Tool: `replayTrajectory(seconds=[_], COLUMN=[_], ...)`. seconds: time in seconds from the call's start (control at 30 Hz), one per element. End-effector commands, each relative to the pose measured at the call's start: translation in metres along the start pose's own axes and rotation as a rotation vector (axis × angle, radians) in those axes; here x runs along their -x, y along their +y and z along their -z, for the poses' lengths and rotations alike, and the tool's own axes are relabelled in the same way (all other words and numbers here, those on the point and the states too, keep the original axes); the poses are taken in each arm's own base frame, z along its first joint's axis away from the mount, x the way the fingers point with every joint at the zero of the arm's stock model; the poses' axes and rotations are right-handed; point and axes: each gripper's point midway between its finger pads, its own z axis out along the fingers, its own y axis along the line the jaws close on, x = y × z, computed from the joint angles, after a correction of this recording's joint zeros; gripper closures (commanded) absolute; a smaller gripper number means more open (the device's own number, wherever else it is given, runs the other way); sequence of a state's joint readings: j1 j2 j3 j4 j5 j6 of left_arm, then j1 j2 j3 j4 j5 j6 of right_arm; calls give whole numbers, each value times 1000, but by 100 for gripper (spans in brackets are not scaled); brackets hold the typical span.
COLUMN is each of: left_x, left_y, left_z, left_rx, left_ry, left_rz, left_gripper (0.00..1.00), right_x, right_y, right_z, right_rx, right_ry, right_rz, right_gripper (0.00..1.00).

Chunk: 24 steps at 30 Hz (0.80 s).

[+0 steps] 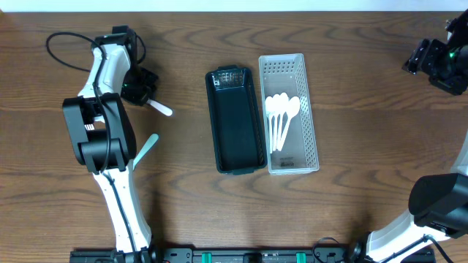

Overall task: Pack container
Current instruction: 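Carry the spoon right and lower it into the black basket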

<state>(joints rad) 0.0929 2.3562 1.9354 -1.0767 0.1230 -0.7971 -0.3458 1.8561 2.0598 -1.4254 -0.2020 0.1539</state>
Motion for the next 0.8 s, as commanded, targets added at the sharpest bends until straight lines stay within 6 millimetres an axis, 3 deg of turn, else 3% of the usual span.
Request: replayTrajectory(seconds=[0.0,0.1,0.2,0.27,0.37,0.43,0.53,0.63,0.77], left_x=[-15,-44,-88,-120,-166,-192,-225,-236,-236], left_y=[-22,-42,-58,-67,-76,-81,-86,-85,-76], left_z=[66,119,167,192,210,208,189,157,109], left_rx=[-86,-169,-252,-301,-331,-327,-290,-205,-88], left_ry=[-116,-202,-269,-300,-327,-319,-280,-255,-186], left_rz=[-191,-365,-505,-594,-702,-772,-879,-916,-925], left_gripper=[94,94,94,94,94,94,94,94,94], right_x=[4,4,4,4,4,3,3,2,-1], right_y=[-1,-1,0,0,0,-1,-1,-1,-1], right_z=[7,7,7,7,7,7,7,7,7], right_rx=[-2,-2,-2,-2,-2,-2,-2,-3,-5], right_ry=[-22,-22,-22,-22,-22,-21,-20,-14,-2], right_rz=[14,14,18,19,21,22,21,20,18], right_gripper=[24,24,24,24,24,24,24,24,24])
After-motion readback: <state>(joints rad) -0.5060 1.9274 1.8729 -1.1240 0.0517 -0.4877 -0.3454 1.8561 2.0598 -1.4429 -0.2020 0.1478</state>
